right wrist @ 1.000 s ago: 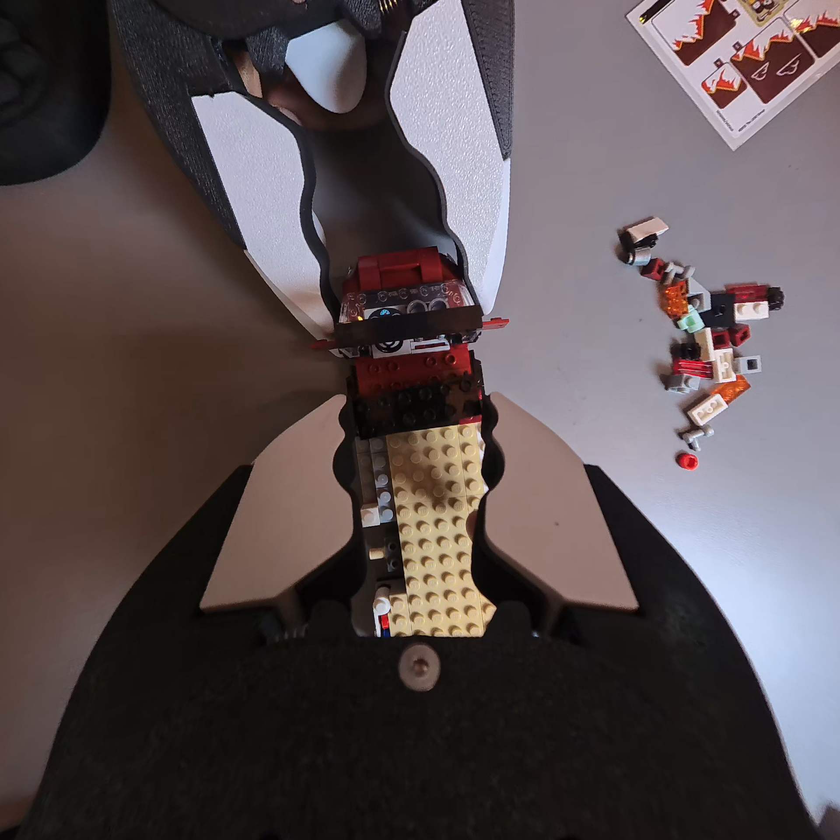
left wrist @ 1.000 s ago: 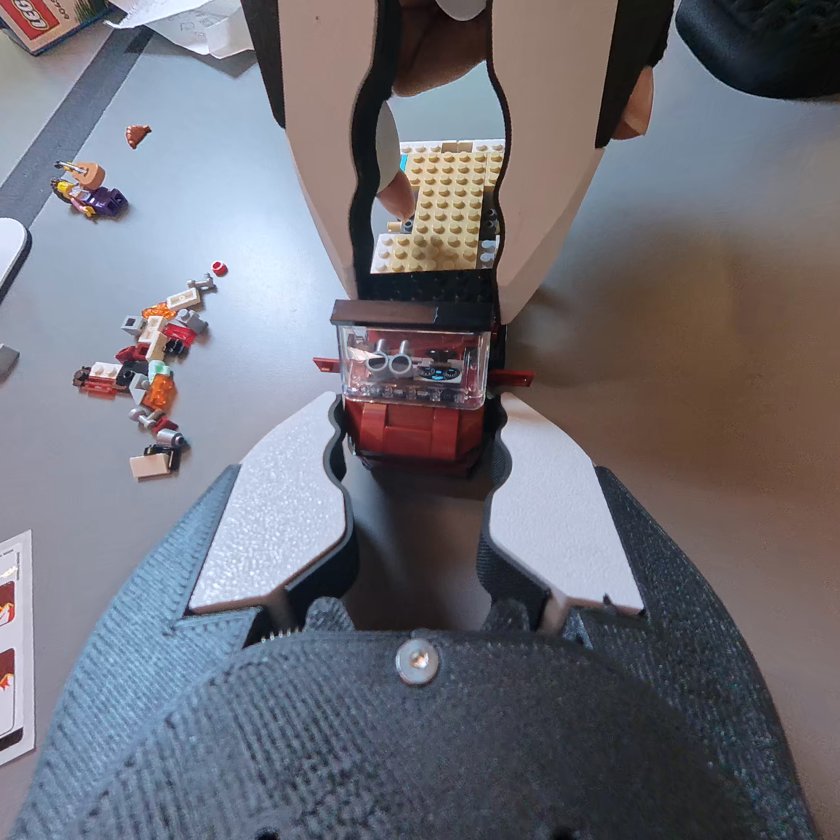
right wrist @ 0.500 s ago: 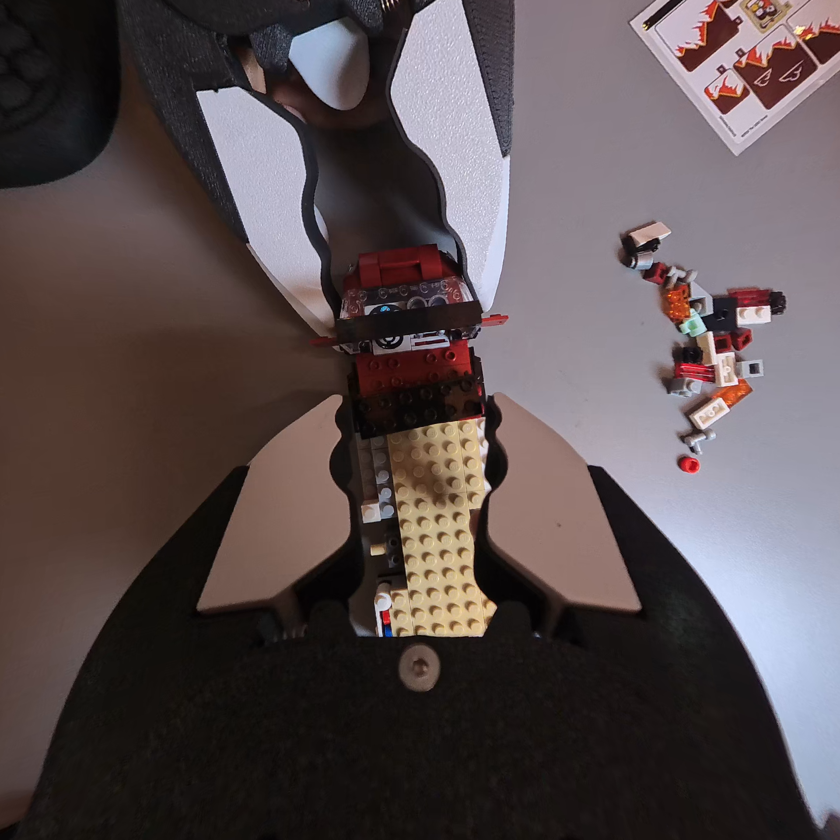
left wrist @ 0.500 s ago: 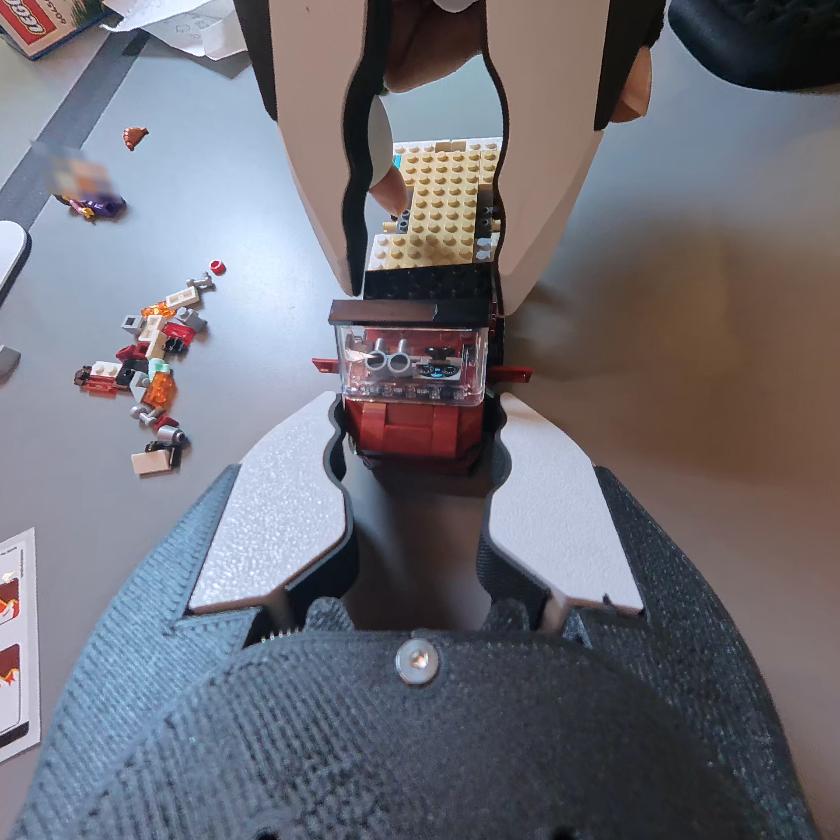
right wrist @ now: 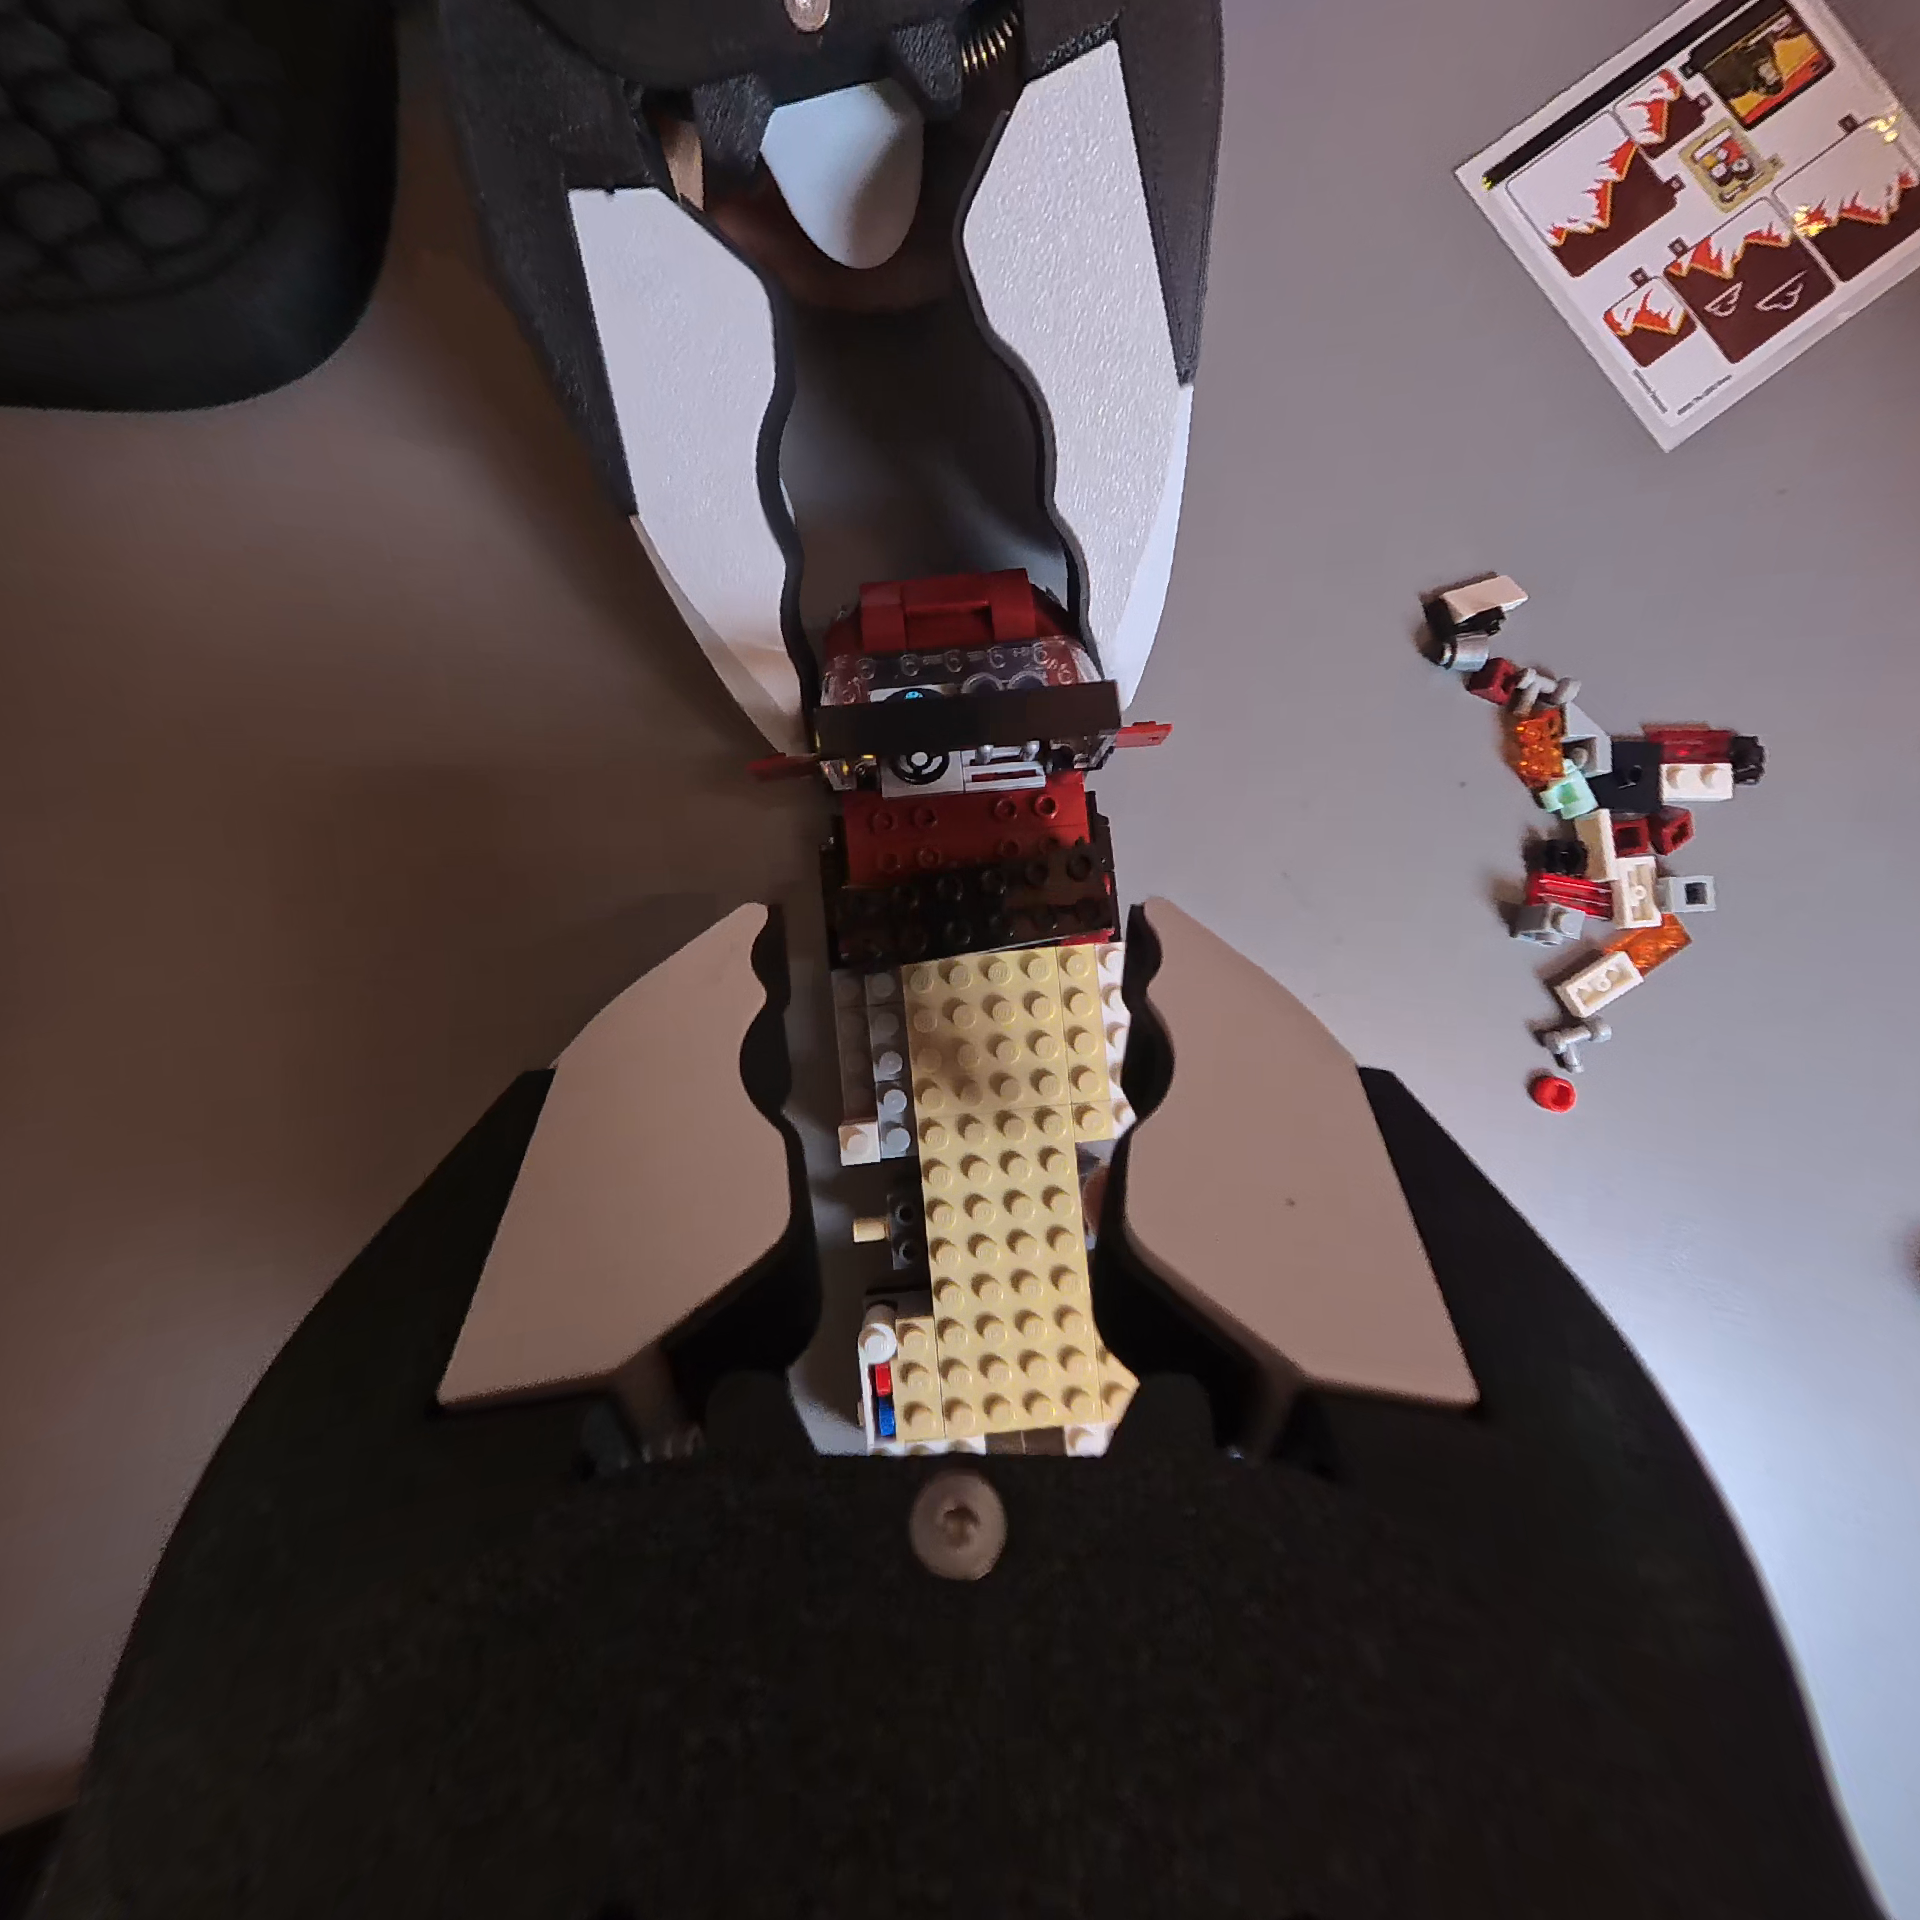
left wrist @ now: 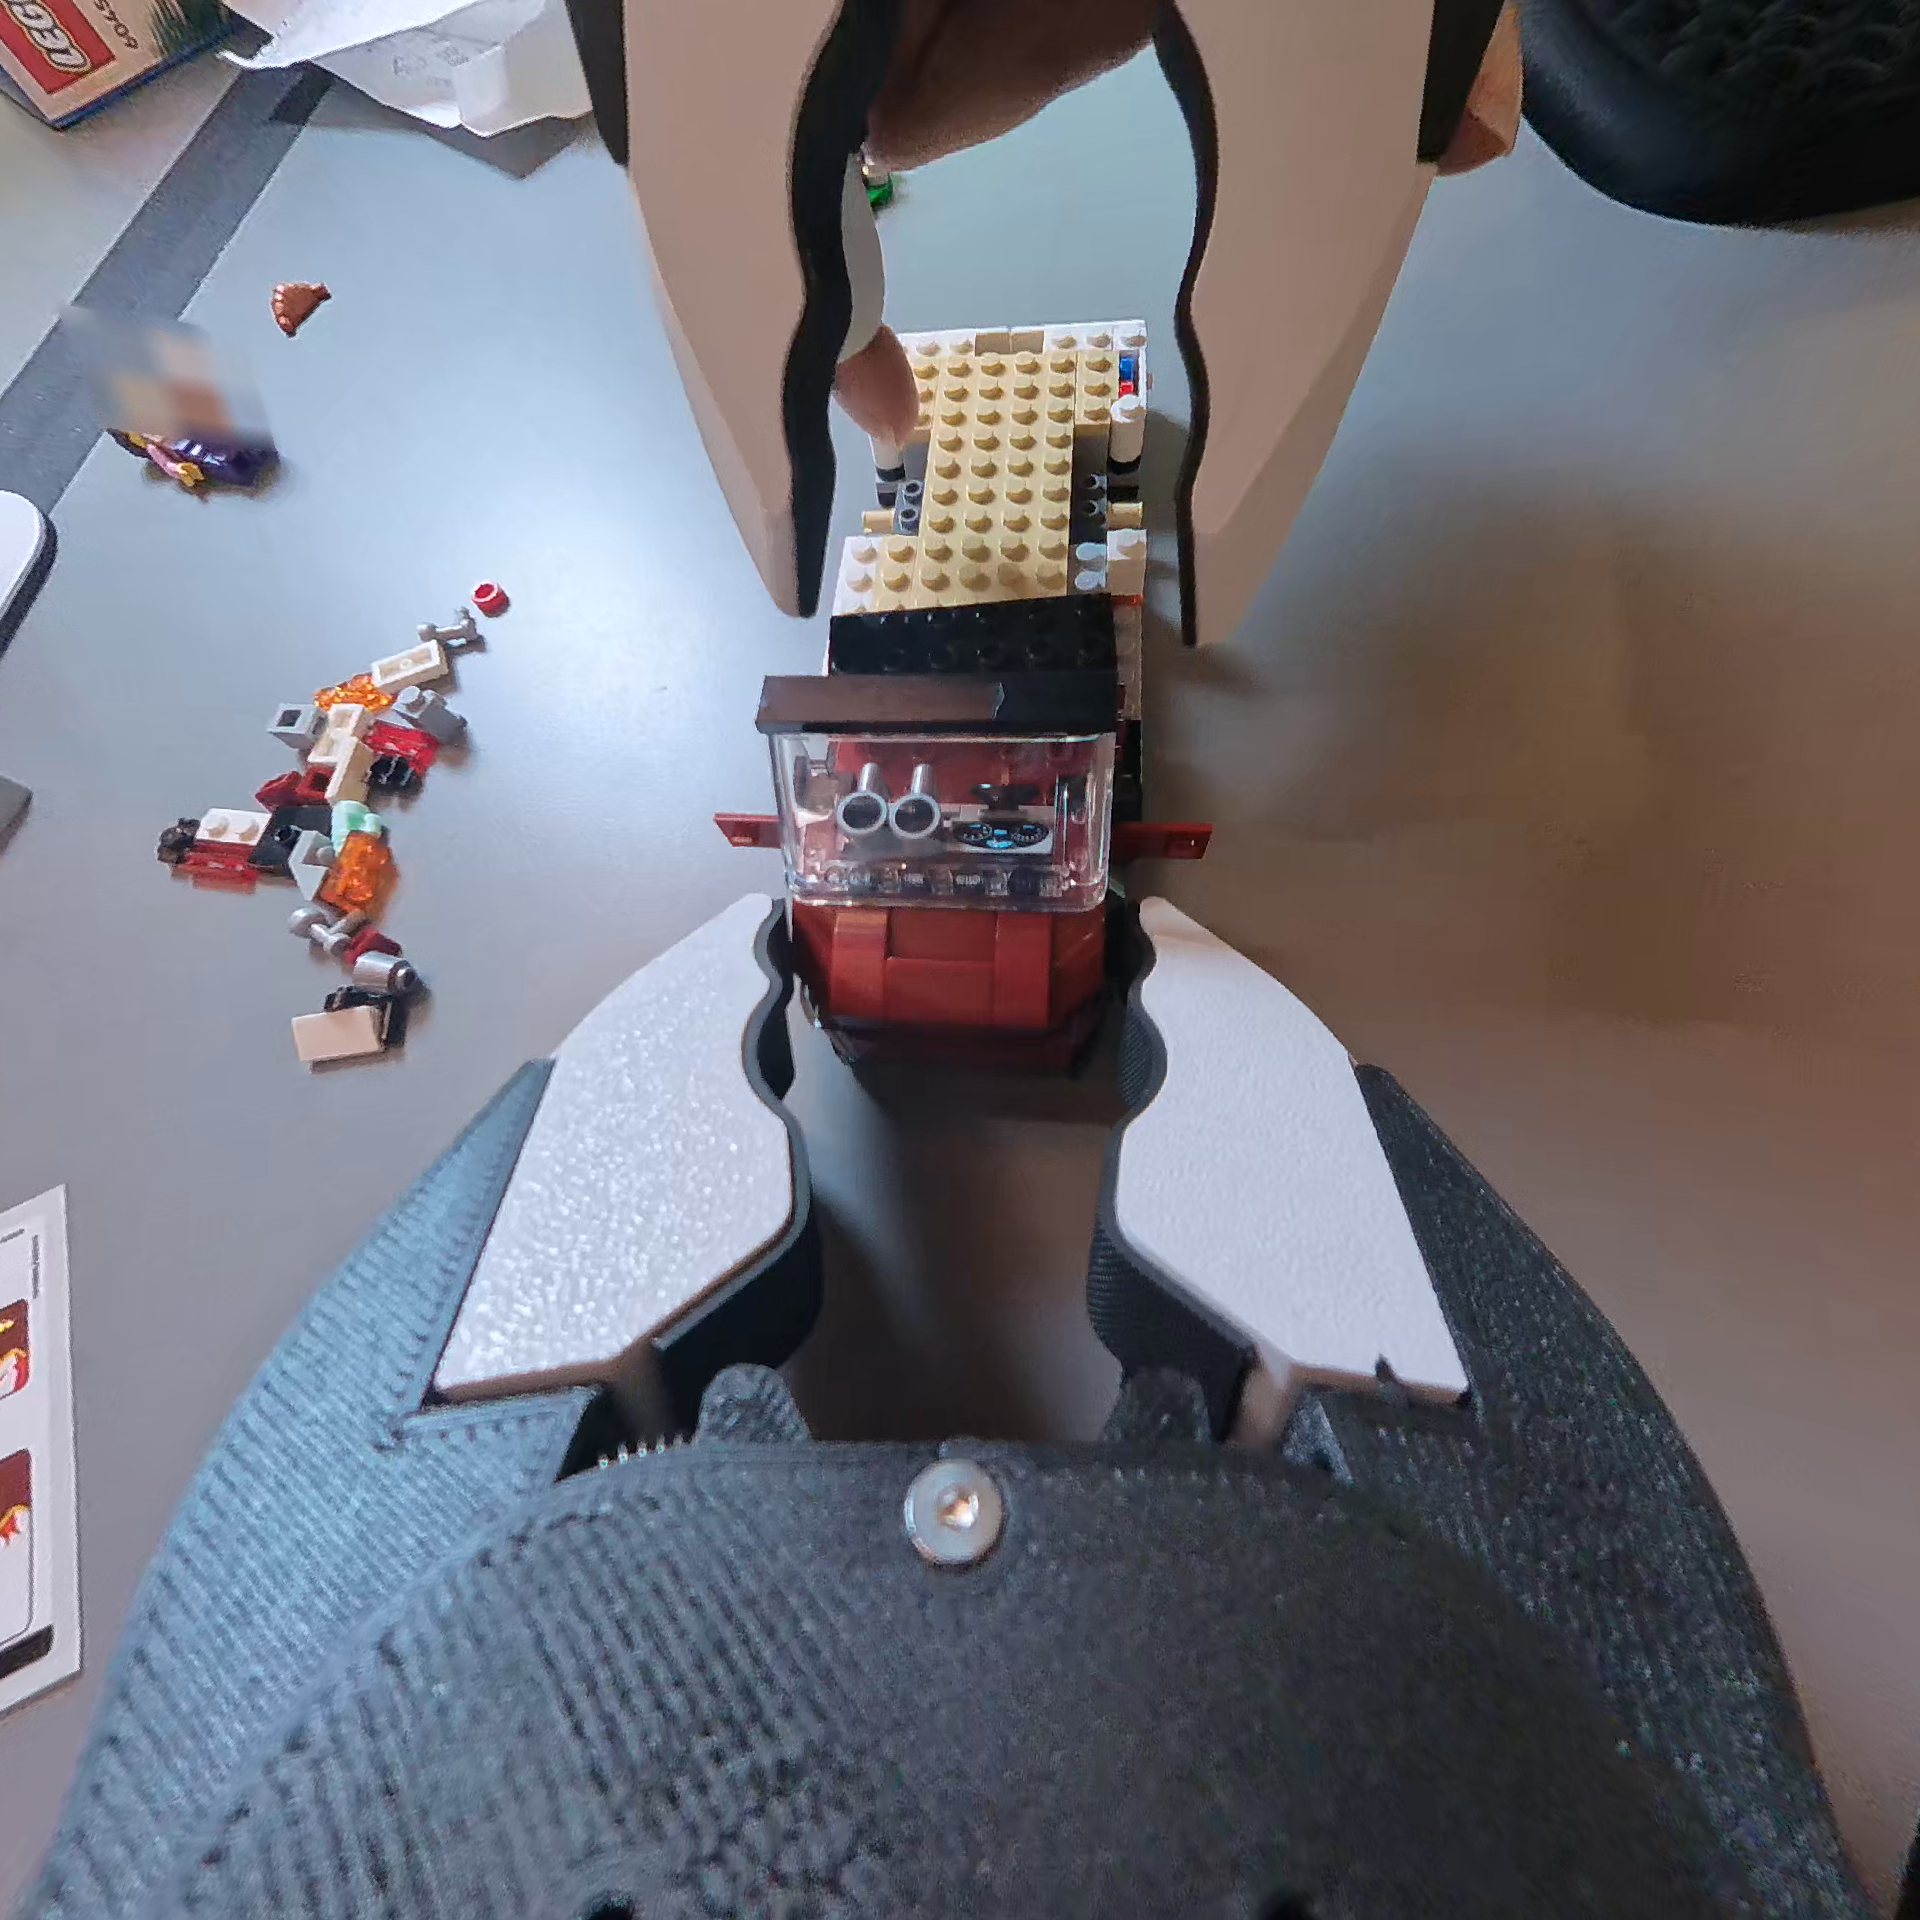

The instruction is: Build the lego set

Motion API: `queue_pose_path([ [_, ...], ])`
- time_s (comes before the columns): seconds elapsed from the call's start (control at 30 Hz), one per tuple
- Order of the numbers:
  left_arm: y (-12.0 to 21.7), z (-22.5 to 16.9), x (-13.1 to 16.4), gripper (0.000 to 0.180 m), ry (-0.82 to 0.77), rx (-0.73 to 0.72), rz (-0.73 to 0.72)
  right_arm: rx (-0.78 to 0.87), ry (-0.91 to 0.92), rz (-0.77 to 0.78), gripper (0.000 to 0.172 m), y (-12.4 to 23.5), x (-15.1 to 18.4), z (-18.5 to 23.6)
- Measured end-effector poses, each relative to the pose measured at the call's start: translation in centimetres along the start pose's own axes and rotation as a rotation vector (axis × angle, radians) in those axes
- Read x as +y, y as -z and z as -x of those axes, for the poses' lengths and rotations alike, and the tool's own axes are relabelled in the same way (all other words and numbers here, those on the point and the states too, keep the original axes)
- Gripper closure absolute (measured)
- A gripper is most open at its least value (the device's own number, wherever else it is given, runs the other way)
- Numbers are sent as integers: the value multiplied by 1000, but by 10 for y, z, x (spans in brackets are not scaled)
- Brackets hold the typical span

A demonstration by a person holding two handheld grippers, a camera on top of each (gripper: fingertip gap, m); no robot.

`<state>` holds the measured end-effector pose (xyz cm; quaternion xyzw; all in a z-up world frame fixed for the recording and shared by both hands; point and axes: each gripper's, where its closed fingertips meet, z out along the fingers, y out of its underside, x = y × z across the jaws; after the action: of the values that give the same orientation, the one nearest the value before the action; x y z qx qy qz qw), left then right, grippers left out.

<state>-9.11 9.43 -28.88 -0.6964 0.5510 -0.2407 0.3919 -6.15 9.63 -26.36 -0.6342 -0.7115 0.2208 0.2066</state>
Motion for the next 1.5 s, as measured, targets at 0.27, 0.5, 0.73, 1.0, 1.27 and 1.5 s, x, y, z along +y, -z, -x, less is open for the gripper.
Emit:
queue_pose_path([
  [0.27,6,2,4,122,11,6,-2,-7,57,7,113,-2,1,-1],
  [0.5,6,2,4,122,13,6,-4,-28,93,25,120,-9,2,-3],
  [0.73,6,2,4,123,17,10,-4,-7,49,-53,120,-11,-10,-7],
  [1.0,6,2,4,123,18,10,-3,-26,17,-56,120,-16,-9,-5],
  [1.27,6,2,4,123,18,10,-3,-41,-15,-97,114,-16,-9,-3],
  [1.5,8,2,5,123,23,16,-5,-30,2,-96,116,-10,-6,-6],
])
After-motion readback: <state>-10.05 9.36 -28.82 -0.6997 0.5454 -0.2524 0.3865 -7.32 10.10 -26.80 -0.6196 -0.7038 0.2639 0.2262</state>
